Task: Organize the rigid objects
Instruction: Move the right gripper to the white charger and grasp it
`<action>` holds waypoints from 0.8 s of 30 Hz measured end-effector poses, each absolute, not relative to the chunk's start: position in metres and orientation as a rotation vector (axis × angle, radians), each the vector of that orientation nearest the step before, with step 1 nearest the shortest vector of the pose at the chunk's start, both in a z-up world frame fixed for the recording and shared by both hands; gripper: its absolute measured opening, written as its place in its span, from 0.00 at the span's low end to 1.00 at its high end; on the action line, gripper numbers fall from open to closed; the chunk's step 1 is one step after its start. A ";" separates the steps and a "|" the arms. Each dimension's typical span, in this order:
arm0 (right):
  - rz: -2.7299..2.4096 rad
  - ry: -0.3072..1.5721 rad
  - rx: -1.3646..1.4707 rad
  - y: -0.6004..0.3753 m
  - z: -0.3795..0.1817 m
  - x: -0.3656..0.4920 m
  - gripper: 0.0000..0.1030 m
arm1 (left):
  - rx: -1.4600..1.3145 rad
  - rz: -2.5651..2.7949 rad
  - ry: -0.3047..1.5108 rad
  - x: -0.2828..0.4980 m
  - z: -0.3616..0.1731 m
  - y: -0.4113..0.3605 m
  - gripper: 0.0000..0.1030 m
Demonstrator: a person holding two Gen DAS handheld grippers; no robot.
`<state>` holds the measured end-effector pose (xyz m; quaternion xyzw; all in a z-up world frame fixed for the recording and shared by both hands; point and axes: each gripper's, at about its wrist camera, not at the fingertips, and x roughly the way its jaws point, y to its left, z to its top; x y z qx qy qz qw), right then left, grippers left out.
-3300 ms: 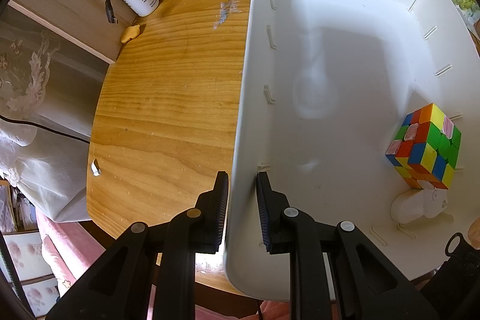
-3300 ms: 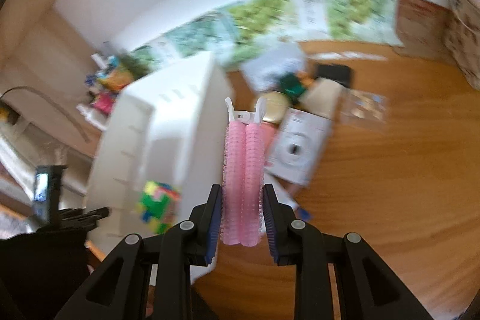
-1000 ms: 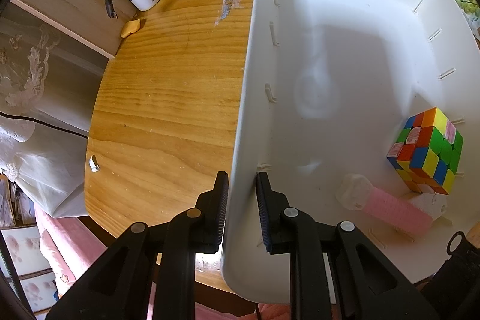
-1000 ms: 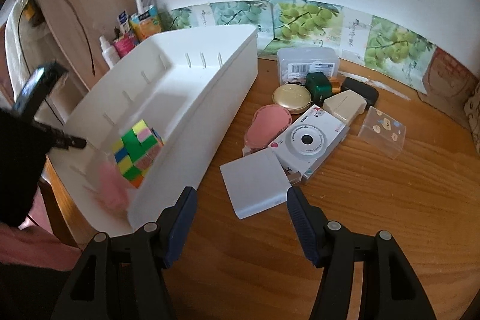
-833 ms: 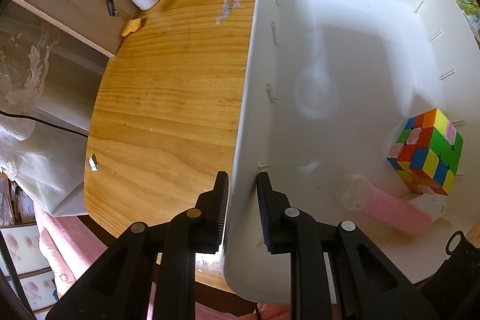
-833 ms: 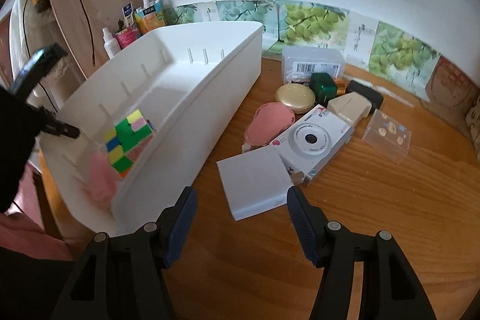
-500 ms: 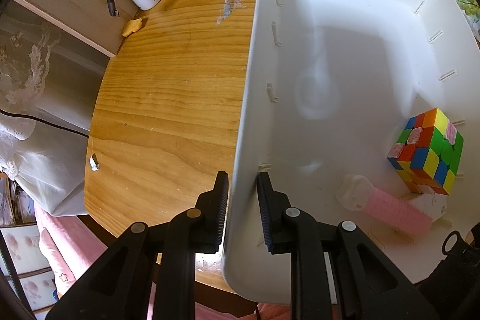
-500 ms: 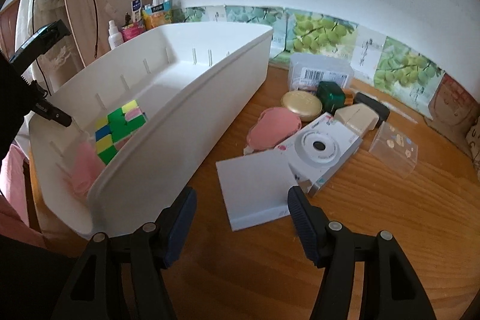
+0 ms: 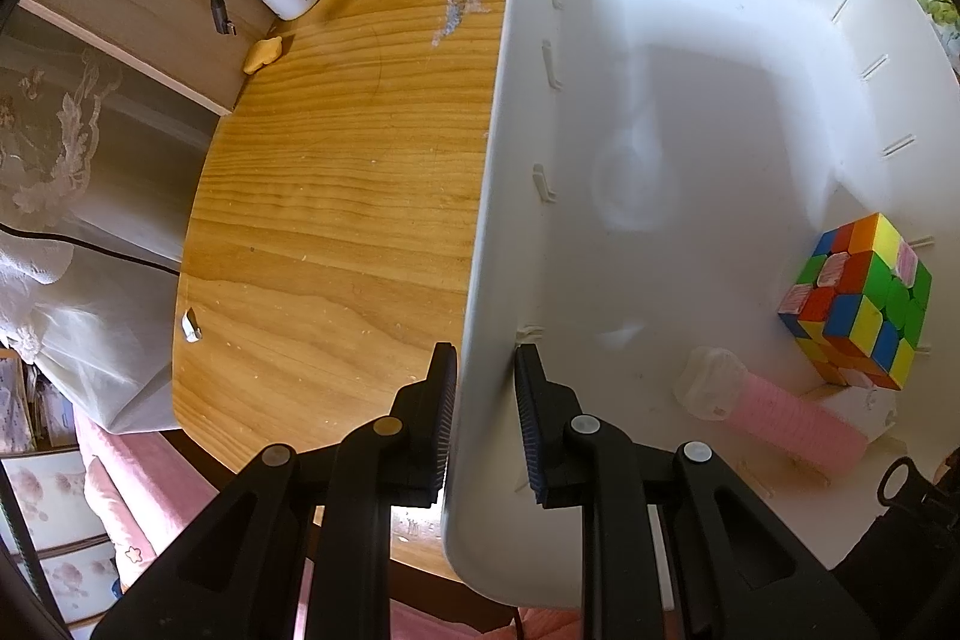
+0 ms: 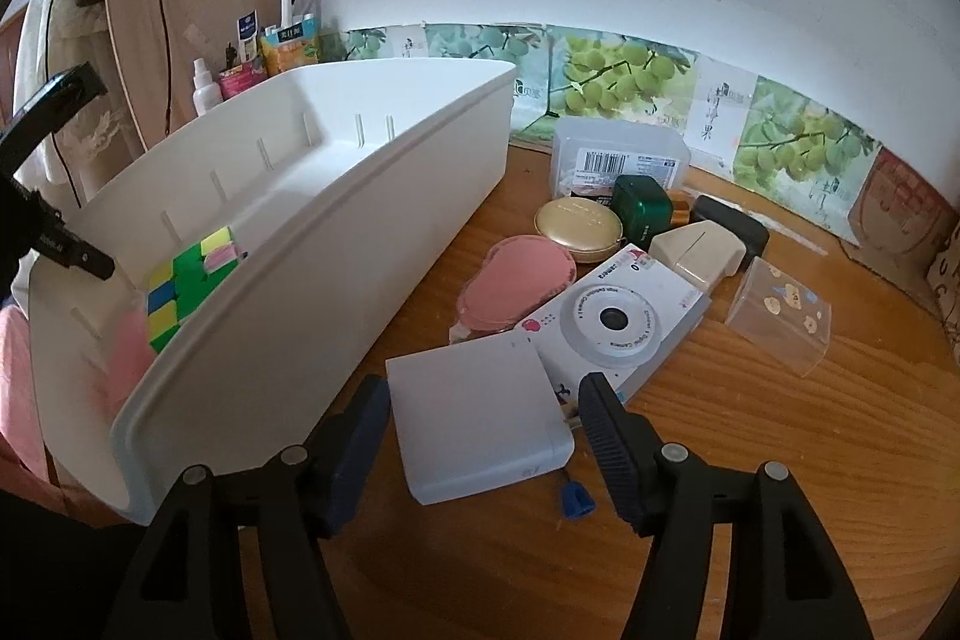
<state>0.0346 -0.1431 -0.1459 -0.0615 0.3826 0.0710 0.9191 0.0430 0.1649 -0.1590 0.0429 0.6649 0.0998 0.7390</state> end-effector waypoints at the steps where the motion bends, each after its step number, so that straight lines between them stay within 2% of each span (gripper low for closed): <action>1: 0.150 0.790 -0.125 -0.143 -0.147 0.036 0.65 | 0.094 0.219 1.461 0.043 -0.159 0.165 0.22; 9: 0.157 0.797 -0.166 -0.138 -0.149 0.043 0.65 | 0.090 0.228 1.467 0.043 -0.160 0.164 0.22; 11: 0.159 0.810 -0.195 -0.135 -0.151 0.045 0.62 | 0.088 0.231 1.468 0.043 -0.161 0.165 0.22; 12: 0.164 0.814 -0.197 -0.133 -0.152 0.045 0.57 | 0.086 0.232 1.468 0.043 -0.161 0.165 0.22; 24: 0.164 0.838 -0.164 -0.136 -0.151 0.045 0.56 | 0.089 0.237 1.471 0.043 -0.161 0.164 0.22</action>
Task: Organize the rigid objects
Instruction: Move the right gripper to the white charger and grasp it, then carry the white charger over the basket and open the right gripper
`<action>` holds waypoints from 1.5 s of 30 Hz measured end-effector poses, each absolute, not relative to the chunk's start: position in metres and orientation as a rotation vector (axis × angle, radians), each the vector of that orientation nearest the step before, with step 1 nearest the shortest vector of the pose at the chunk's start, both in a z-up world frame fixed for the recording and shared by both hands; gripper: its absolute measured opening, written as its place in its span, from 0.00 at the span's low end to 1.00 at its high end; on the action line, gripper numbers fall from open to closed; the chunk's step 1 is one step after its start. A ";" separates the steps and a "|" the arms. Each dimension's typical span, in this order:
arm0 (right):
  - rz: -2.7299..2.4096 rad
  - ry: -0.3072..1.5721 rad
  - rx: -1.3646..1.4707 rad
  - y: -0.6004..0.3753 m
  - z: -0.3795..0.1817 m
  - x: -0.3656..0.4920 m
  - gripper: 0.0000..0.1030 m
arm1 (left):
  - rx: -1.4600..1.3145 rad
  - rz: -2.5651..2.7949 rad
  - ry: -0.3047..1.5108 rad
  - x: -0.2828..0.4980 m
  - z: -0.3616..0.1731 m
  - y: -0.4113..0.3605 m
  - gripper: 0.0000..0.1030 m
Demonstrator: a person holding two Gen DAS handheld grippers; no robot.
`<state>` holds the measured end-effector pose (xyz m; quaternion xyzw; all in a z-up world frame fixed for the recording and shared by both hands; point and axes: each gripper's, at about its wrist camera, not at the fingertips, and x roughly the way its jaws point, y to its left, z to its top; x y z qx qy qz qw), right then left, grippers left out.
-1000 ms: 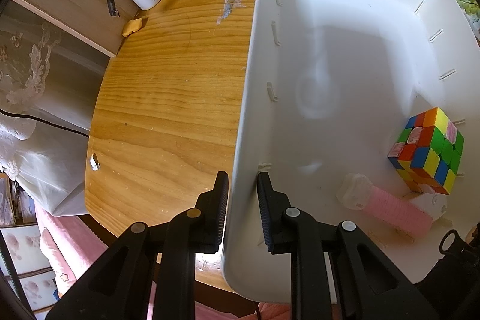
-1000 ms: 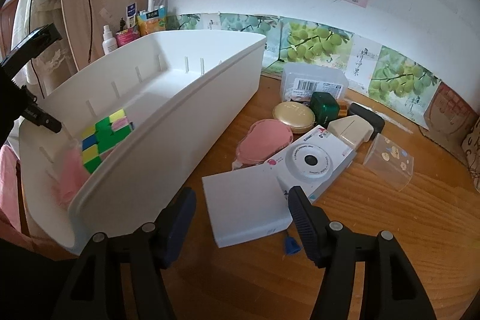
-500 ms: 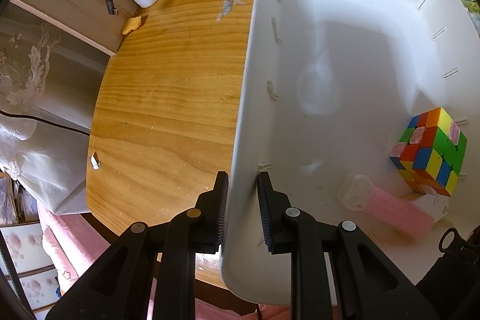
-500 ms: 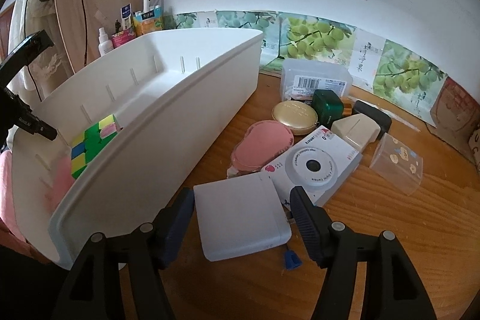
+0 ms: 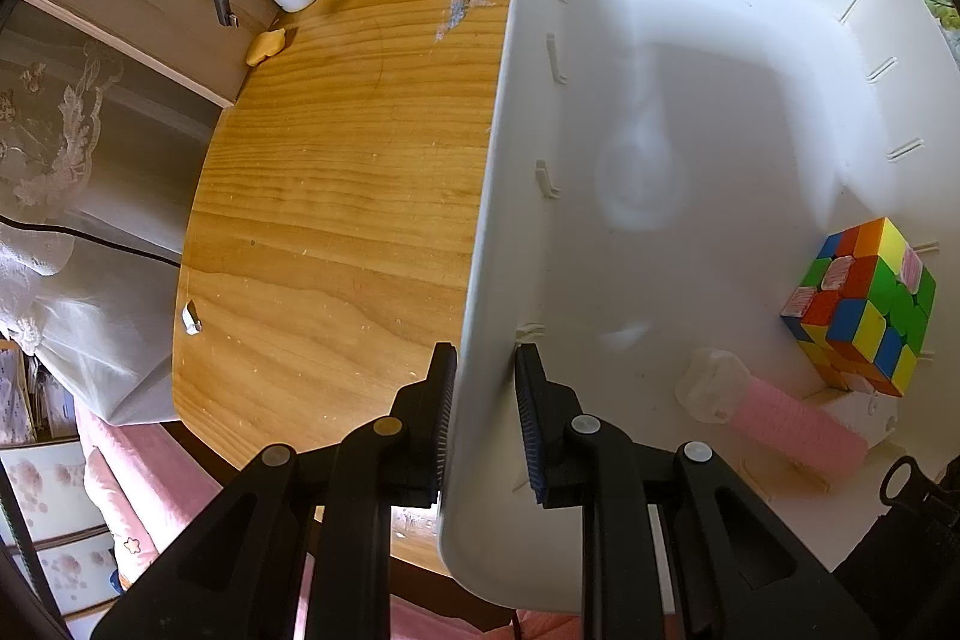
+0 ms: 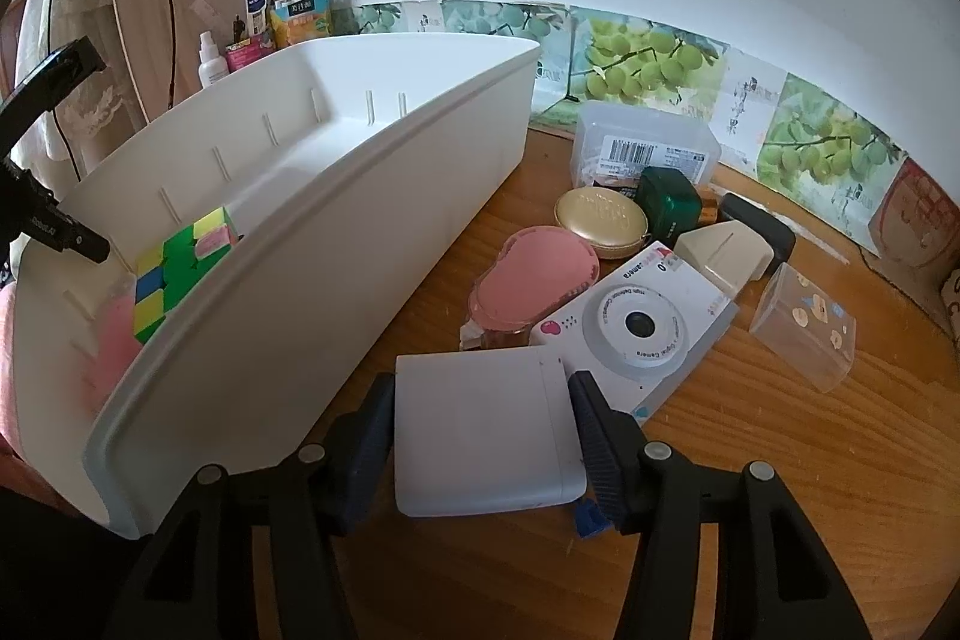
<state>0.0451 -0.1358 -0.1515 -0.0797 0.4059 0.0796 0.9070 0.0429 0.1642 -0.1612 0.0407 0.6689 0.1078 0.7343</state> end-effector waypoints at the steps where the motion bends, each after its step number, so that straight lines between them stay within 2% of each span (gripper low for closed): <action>1: 0.163 0.841 -0.159 -0.136 -0.151 0.045 0.56 | 0.090 0.237 1.471 0.043 -0.161 0.164 0.22; 20: 0.083 0.826 -0.065 -0.157 -0.136 0.030 0.55 | 0.096 0.234 1.470 0.043 -0.161 0.164 0.22; 45: 0.093 0.620 -0.105 -0.147 -0.042 0.022 0.55 | 0.103 0.227 1.463 0.046 -0.161 0.162 0.22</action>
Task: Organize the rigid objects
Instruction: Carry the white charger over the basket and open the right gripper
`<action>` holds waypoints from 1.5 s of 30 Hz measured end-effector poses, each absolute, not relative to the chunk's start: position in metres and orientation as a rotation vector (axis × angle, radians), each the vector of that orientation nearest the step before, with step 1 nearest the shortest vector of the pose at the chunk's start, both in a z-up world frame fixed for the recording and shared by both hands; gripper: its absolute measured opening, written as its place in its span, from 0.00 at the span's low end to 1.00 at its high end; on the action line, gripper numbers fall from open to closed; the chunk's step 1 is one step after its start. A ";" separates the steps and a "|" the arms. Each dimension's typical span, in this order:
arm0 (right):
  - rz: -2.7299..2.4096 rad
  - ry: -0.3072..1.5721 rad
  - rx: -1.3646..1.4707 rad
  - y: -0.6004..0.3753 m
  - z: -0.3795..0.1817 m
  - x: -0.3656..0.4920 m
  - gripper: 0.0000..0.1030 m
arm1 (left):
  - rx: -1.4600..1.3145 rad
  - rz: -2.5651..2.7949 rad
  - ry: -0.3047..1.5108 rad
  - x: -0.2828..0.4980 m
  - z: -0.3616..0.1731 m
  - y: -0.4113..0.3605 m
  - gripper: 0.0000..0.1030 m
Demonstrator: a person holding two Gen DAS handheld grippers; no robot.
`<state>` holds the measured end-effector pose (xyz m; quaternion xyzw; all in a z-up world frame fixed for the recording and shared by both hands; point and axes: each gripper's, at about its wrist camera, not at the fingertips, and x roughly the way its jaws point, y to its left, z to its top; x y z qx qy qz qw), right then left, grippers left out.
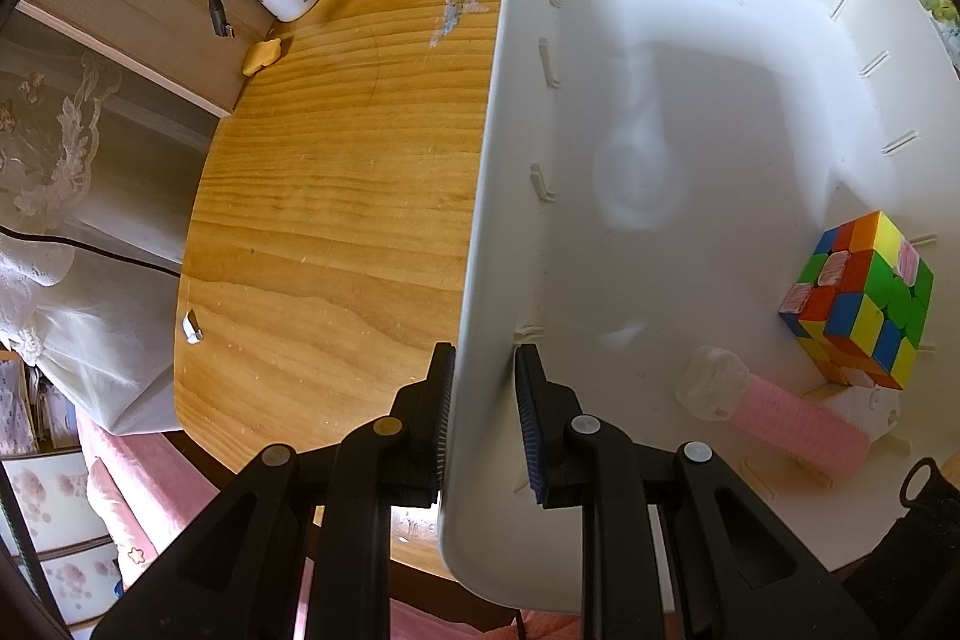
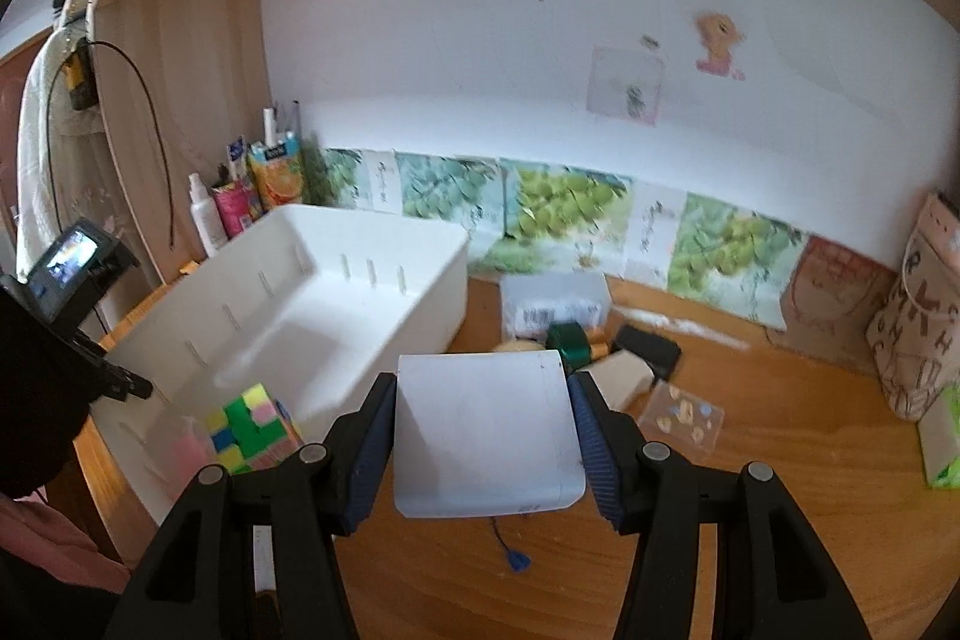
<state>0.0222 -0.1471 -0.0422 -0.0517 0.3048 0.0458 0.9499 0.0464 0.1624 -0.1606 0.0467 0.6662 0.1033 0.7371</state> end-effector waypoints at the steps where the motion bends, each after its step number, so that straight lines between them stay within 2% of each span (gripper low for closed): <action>1: 0.101 0.615 -0.108 -0.144 -0.040 0.023 0.55 | 0.103 0.227 1.463 0.046 -0.161 0.162 0.22; 15: 0.302 0.575 -0.149 -0.083 -0.019 0.037 0.55 | 0.097 0.224 1.460 0.048 -0.161 0.162 0.22; 30: 0.525 0.685 -0.185 -0.017 -0.040 0.049 0.55 | 0.098 0.215 1.456 0.047 -0.159 0.162 0.22; 32: 0.546 0.702 -0.190 -0.012 -0.043 0.048 0.54 | 0.100 0.215 1.456 0.047 -0.159 0.162 0.22; 34: 0.564 0.687 -0.189 -0.010 -0.042 0.045 0.46 | 0.103 0.214 1.457 0.048 -0.160 0.161 0.22; 45: 0.540 0.696 -0.157 -0.019 -0.044 0.045 0.46 | 0.108 0.215 1.454 0.047 -0.160 0.161 0.22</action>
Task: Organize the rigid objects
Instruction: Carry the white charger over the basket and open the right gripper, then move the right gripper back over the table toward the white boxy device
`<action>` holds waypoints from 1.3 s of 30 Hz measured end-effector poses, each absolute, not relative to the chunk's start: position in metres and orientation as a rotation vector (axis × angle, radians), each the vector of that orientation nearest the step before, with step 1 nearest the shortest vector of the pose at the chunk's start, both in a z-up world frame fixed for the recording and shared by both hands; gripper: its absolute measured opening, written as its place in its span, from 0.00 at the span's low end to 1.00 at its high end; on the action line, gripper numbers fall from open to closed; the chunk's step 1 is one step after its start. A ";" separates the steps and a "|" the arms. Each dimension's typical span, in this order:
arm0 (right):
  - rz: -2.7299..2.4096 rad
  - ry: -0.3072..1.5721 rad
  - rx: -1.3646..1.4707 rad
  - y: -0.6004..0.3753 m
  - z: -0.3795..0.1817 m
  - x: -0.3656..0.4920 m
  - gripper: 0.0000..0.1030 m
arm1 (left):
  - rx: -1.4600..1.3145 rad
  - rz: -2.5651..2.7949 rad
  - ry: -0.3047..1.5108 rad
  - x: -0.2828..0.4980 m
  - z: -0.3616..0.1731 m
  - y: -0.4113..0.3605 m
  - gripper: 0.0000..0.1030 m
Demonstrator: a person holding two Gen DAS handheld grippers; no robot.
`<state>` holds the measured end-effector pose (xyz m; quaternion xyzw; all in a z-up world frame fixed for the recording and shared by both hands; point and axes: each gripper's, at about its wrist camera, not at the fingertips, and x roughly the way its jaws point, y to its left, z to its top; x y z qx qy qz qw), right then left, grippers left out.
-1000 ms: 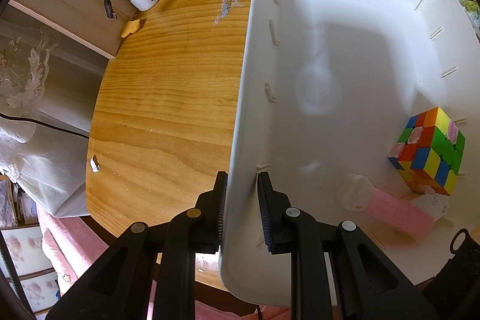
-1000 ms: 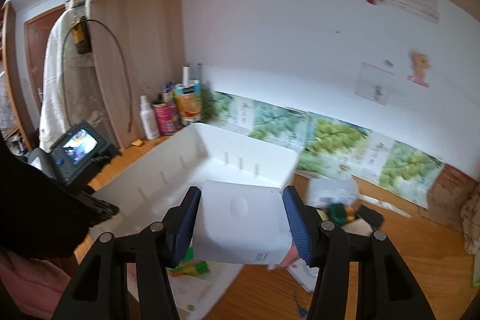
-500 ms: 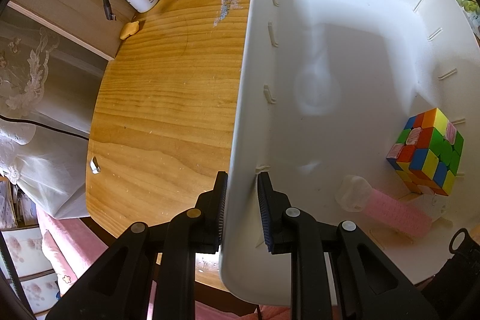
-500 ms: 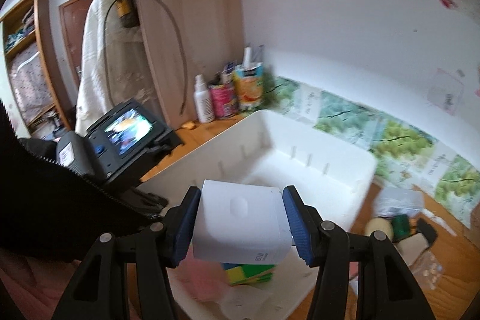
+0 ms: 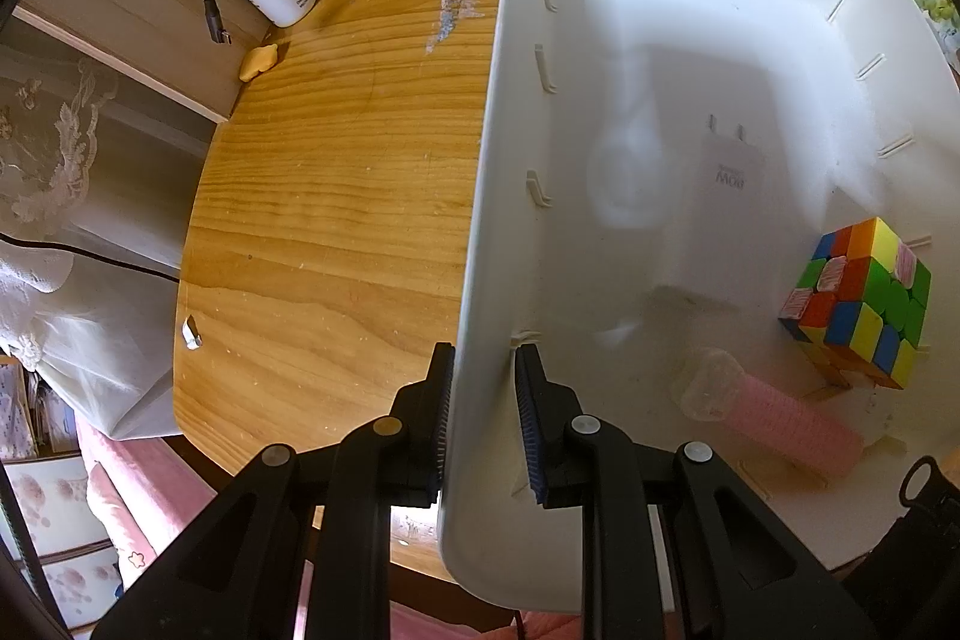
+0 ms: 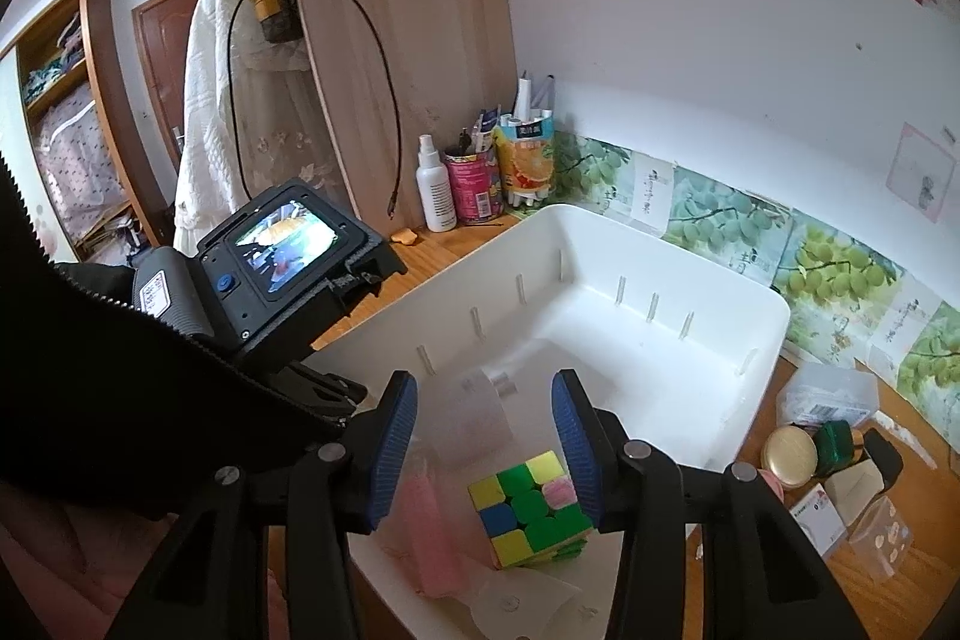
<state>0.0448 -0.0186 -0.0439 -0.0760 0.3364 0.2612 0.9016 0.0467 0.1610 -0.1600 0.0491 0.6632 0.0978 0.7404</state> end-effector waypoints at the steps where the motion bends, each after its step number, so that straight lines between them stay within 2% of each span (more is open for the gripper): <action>1: 0.531 0.699 -0.148 -0.022 -0.045 0.045 0.46 | 0.107 0.215 1.454 0.047 -0.160 0.161 0.22; 11: 0.420 0.725 -0.085 -0.055 -0.053 0.046 0.47 | 0.106 0.214 1.453 0.046 -0.160 0.162 0.22; 20: 0.314 0.736 -0.020 -0.090 -0.060 0.040 0.57 | 0.107 0.213 1.454 0.046 -0.159 0.163 0.22; 25: 0.233 0.751 0.015 -0.112 -0.068 0.036 0.66 | 0.107 0.213 1.454 0.046 -0.159 0.162 0.22; 39: -0.007 0.837 0.141 -0.174 -0.101 0.017 0.74 | 0.113 0.218 1.456 0.047 -0.160 0.162 0.23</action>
